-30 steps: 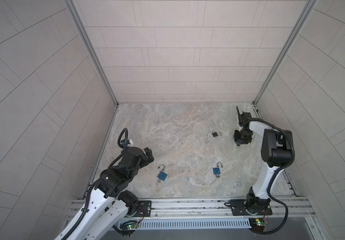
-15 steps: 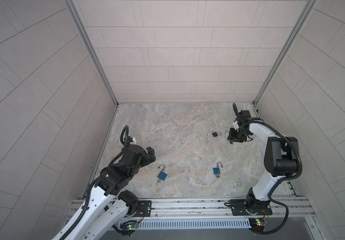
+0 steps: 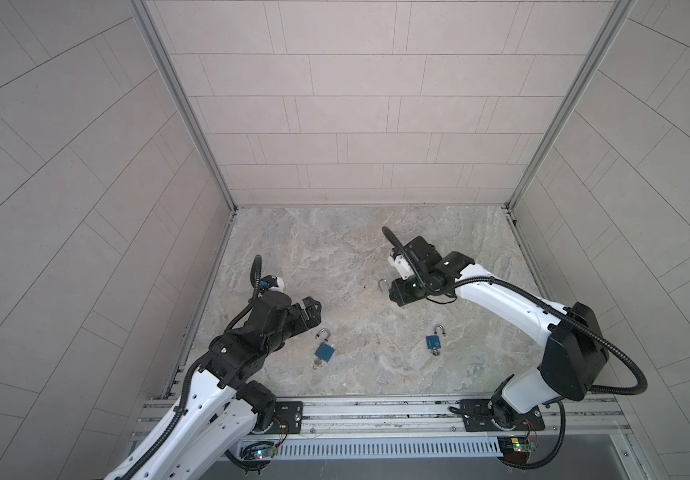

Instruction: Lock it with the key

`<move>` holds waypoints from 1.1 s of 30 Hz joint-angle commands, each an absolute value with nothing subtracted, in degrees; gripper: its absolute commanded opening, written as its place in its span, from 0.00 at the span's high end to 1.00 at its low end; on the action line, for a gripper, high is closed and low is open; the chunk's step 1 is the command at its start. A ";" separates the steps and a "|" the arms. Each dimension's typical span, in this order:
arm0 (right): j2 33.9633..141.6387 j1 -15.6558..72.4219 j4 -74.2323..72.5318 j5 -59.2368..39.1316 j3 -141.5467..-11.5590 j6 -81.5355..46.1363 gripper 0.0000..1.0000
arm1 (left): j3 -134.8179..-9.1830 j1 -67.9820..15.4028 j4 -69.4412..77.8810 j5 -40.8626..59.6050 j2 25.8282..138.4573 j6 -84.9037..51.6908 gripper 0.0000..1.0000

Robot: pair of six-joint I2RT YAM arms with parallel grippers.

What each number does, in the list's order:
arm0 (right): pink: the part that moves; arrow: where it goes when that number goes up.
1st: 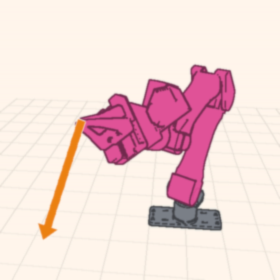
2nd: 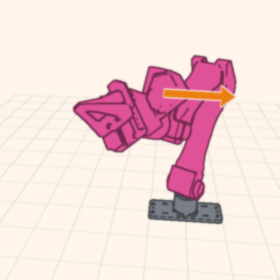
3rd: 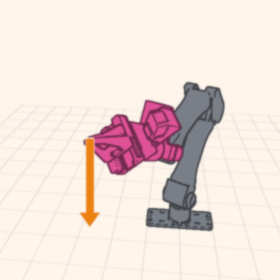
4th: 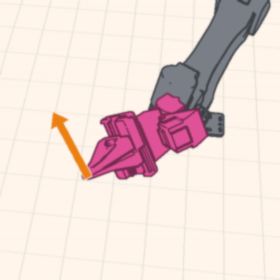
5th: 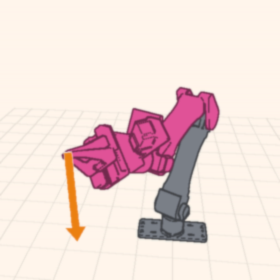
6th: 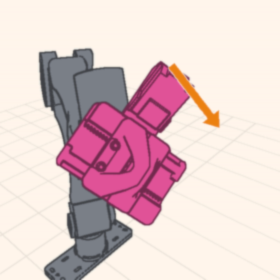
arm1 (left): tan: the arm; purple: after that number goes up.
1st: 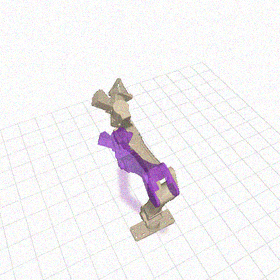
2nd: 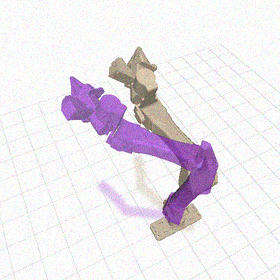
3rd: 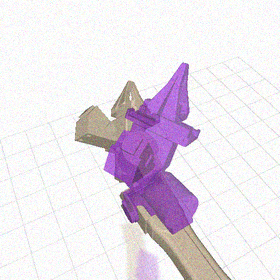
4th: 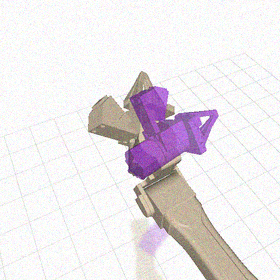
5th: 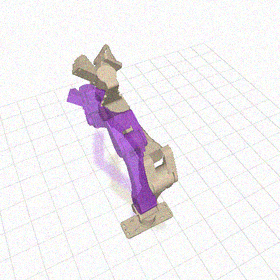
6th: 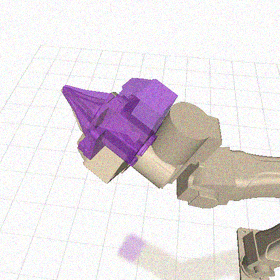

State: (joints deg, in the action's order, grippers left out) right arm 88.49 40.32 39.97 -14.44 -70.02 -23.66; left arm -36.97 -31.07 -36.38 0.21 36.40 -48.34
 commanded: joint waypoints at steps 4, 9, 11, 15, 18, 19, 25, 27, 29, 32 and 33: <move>89.17 52.41 32.09 -7.44 -68.01 -31.65 1.00 | -29.10 -30.76 -26.15 9.49 34.75 -52.85 0.00; 91.24 58.33 28.39 -6.02 -67.87 -35.45 1.00 | -23.28 -30.76 -23.43 12.00 30.81 -54.61 0.00; 91.87 60.10 27.29 -5.70 -68.03 -36.13 1.00 | -21.01 -30.84 -20.65 13.71 29.58 -55.41 0.00; 92.72 61.59 23.93 -6.64 -67.50 -38.19 1.00 | -17.14 -30.85 -15.03 17.01 28.12 -57.61 0.00; 92.85 62.54 23.64 -6.19 -67.93 -38.34 1.00 | -17.05 -30.85 -14.11 17.95 27.20 -58.28 0.00; 92.81 62.65 23.42 -6.31 -67.93 -38.46 1.00 | -15.74 -30.86 -13.98 18.15 26.83 -58.52 0.00; 92.36 63.28 21.65 -6.42 -66.56 -39.06 1.00 | -11.76 -30.89 -8.07 19.65 23.56 -61.25 0.00; 92.71 63.39 21.53 -6.46 -66.46 -39.11 1.00 | -11.59 -30.85 -8.31 19.13 22.75 -61.58 0.03; 92.90 63.37 21.26 -6.60 -66.27 -39.12 1.00 | -11.64 -30.85 -8.86 18.81 22.03 -61.61 0.06; 93.01 63.41 21.09 -7.13 -66.53 -39.02 1.00 | -12.05 -30.86 -10.01 18.71 21.10 -61.46 0.09; 92.99 63.50 21.10 -7.20 -66.60 -38.95 1.00 | -12.18 -30.85 -10.15 18.63 20.91 -61.36 0.14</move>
